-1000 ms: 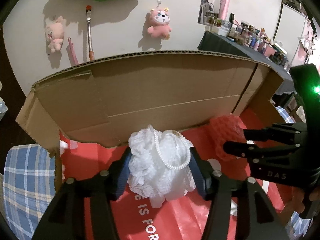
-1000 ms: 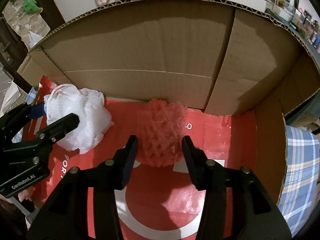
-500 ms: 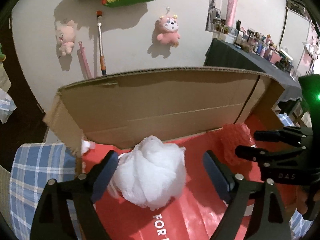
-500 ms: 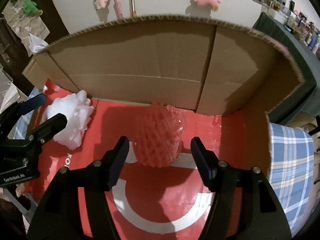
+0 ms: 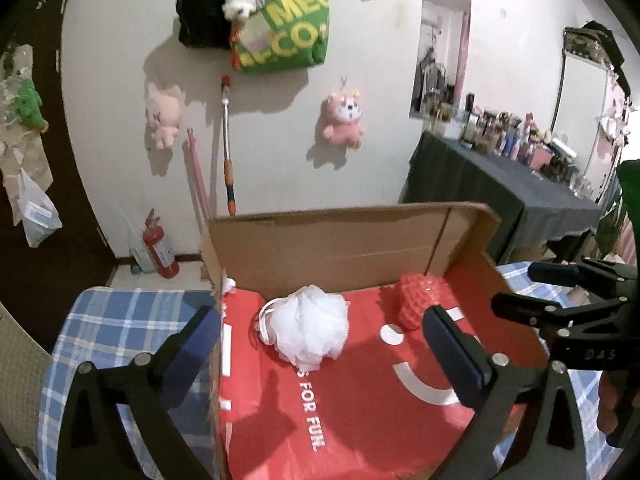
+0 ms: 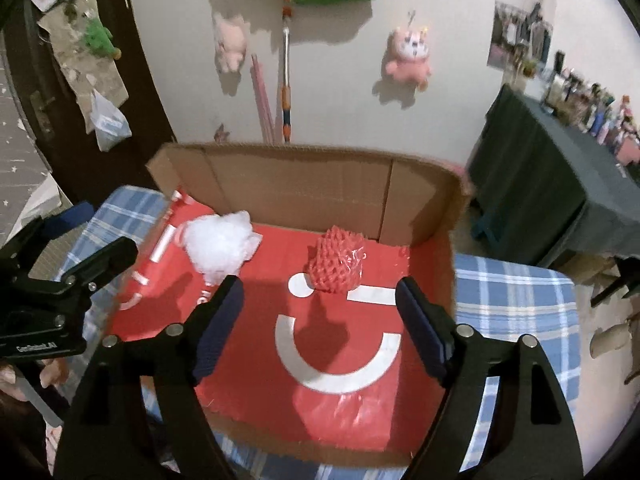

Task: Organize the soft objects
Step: 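Withdraw both tools from the box back toward the table items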

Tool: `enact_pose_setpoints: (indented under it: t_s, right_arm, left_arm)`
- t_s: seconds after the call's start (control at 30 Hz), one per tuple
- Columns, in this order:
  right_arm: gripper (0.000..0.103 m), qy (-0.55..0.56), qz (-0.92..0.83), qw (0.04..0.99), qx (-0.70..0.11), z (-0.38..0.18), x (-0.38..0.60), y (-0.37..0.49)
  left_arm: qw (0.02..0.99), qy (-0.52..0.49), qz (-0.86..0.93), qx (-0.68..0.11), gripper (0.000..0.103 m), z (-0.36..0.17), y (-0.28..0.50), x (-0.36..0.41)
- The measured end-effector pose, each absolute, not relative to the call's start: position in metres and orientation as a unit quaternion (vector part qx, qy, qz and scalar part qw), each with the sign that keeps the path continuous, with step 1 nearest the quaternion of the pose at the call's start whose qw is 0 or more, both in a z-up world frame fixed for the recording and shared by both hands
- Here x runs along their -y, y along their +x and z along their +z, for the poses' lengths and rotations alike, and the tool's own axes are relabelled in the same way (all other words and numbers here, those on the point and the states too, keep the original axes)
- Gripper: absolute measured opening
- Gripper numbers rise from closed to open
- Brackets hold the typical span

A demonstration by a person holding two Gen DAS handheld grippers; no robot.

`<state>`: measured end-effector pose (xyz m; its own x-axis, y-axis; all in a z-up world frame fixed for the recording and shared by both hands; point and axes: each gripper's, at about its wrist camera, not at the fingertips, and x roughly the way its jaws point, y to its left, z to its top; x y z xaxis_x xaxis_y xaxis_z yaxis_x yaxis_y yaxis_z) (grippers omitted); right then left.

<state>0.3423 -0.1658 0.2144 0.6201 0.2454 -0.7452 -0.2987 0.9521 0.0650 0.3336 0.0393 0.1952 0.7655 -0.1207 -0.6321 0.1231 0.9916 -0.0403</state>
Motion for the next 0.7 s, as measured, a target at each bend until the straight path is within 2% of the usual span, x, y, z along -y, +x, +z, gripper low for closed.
enact_pose_setpoints:
  t_s: [0.17,0.3,0.4,0.7]
  right_arm:
    - [0.081,-0.025,0.146,0.917,-0.371,0.241,0.174,0.3]
    - [0.091,-0.03,0.138,0.933,-0.332,0.262,0.178,0.255]
    - [0.092,-0.034,0.134,0.944,-0.301,0.274,0.184,0.219]
    - [0.099,-0.037,0.131,0.966,-0.219,0.278,0.196,0.116]
  left_arm:
    - [0.953,0.006,-0.061,-0.296,0.103,0.222,0.289,-0.035]
    - [0.963,0.0,-0.062,-0.261,0.103,0.241,0.25,-0.036]
    - [0.969,-0.008,-0.063,-0.239,0.103,0.25,0.222,-0.038]
    - [0.983,-0.014,-0.06,-0.17,0.103,0.258,0.134,-0.044]
